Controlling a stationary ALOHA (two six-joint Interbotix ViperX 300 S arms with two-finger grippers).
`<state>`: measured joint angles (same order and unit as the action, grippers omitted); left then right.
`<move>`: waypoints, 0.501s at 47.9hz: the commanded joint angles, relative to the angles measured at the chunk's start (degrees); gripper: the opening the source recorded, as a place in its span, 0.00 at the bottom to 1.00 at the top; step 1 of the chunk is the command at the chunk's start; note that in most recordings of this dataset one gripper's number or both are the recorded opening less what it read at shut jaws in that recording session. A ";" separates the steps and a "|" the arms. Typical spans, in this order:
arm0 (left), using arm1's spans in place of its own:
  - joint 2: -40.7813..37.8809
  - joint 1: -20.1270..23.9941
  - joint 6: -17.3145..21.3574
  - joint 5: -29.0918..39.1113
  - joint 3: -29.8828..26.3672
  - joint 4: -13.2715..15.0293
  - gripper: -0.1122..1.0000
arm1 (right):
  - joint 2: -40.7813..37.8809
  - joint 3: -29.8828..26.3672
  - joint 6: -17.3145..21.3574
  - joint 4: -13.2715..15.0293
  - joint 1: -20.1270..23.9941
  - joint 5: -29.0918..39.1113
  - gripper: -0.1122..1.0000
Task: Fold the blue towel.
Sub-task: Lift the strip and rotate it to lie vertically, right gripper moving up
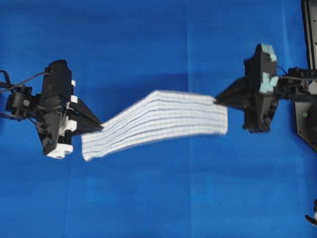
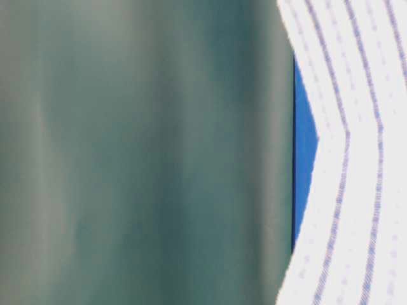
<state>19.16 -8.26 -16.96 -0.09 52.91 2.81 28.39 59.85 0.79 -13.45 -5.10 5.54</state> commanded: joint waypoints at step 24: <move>-13.62 -3.25 0.18 -8.44 -14.94 0.09 0.12 | -10.90 -11.95 -0.18 8.09 -14.59 -3.43 0.14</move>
<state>6.86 -11.34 -16.96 -8.00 41.48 2.81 18.02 50.27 0.70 -6.06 -18.90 3.16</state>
